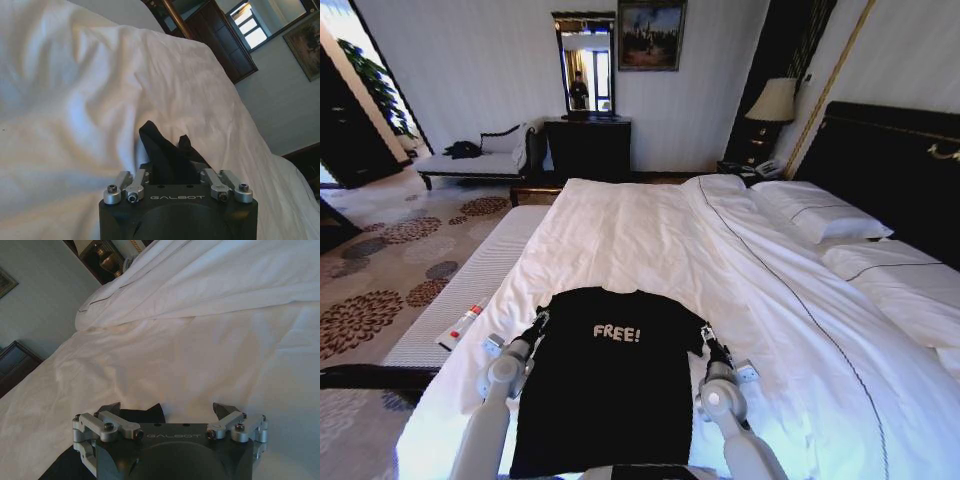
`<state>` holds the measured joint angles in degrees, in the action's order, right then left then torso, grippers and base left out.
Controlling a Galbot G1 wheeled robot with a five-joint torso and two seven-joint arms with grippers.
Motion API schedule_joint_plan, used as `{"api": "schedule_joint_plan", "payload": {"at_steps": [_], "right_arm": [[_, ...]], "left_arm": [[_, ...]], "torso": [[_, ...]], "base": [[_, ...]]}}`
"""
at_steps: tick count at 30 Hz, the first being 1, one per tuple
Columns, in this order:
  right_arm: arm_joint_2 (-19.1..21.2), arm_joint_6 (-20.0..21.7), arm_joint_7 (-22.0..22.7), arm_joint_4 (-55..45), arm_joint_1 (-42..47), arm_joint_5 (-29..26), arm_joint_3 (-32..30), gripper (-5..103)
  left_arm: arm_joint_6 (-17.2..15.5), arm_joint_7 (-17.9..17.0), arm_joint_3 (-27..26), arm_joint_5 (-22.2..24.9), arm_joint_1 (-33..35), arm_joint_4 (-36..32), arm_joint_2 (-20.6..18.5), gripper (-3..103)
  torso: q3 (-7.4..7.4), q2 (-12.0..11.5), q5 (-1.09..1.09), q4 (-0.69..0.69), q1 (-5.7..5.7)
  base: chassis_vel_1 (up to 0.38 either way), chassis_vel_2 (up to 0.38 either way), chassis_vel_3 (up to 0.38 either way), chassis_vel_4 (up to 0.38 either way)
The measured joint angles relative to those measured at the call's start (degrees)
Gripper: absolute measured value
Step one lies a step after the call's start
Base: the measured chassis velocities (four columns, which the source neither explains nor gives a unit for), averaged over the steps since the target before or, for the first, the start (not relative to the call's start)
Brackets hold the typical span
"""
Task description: Fold the clothes on the bed.
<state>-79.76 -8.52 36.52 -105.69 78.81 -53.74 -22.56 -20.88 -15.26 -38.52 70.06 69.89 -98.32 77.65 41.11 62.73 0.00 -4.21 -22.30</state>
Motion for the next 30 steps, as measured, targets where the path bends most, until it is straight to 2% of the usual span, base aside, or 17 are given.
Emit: {"api": "schedule_joint_plan", "payload": {"at_steps": [1,3,5,6,8,9,10,16,23,24,25,27,30], "right_arm": [[-0.1,0.0,0.1,0.0,0.0,0.0,0.0,100],[-0.1,0.0,0.1,0.1,0.0,0.1,0.0,100],[-0.1,0.0,0.1,0.2,0.1,0.1,0.0,100],[-0.1,0.0,0.1,0.2,0.1,0.1,0.0,100],[-0.2,0.0,0.1,0.4,0.0,0.1,0.0,100],[-0.3,0.0,0.2,0.4,0.0,0.1,0.0,100],[-0.3,0.0,0.2,0.5,-0.1,0.2,0.0,100],[-0.5,0.0,0.2,0.6,-0.1,0.2,0.1,100],[-0.5,0.0,0.2,0.8,0.0,0.3,0.2,100],[-0.5,0.0,0.2,0.9,0.0,0.3,0.2,100],[-0.5,0.0,0.2,0.9,0.1,0.4,0.2,100],[-0.5,0.0,0.2,0.9,0.2,0.4,0.2,100],[-0.5,0.0,0.2,1.1,0.3,0.4,0.1,100]], "left_arm": [[0.0,0.1,0.1,-0.2,0.1,-0.2,-0.1,29],[0.0,0.2,0.2,-0.4,0.2,-0.4,-0.2,29],[0.0,0.6,0.8,-1.4,0.8,-1.4,-0.8,19],[0.0,0.6,0.8,-1.4,0.8,-1.4,-0.8,19],[0.1,1.3,1.6,-3.1,1.6,-2.7,-1.4,8],[0.3,1.8,2.2,-4.1,2.1,-3.8,-1.8,8],[0.3,2.2,2.9,-5.1,2.9,-5.5,-2.3,2],[0.5,2.6,4.7,-8.1,4.6,-9.5,-3.6,1],[0.6,3.0,7.9,-14.3,6.1,-10.9,-4.9,1],[0.2,3.0,8.7,-15.2,6.4,-11.1,-5.0,-2],[-0.2,3.0,9.3,-15.8,6.6,-11.4,-5.0,4],[-0.3,3.0,9.6,-16.0,6.7,-11.5,-5.1,4],[-1.3,3.3,12.5,-19.0,7.2,-12.0,-5.4,19]], "torso": [[0.00,0.0,0.00,0.00,0.00],[0.00,0.0,0.00,0.00,0.00],[0.00,0.0,0.00,0.00,0.00],[0.00,0.0,0.00,0.00,0.00],[0.00,0.0,0.00,0.00,0.00],[0.00,0.0,0.00,0.01,0.00],[0.00,0.0,0.00,0.01,0.00],[0.00,0.0,0.00,0.00,0.00],[0.00,0.0,0.00,0.00,0.00],[0.00,0.0,0.00,0.00,0.00],[0.00,0.0,0.01,0.00,0.00],[0.00,0.0,0.00,0.00,0.00],[0.00,0.0,0.00,0.00,0.00]], "base": [[0.000,0.000,0.000,0.000],[0.000,0.000,0.000,0.000],[0.000,0.000,0.000,0.000],[0.000,0.000,0.000,0.000],[0.000,0.000,0.000,0.000],[0.000,0.000,0.000,0.000],[0.000,0.000,0.000,0.000],[0.000,0.000,0.000,0.000],[0.000,0.000,0.000,0.000],[0.000,0.000,0.000,0.000],[0.000,0.000,0.000,0.000],[0.000,0.000,0.000,0.000],[0.000,0.000,0.000,0.000]]}}
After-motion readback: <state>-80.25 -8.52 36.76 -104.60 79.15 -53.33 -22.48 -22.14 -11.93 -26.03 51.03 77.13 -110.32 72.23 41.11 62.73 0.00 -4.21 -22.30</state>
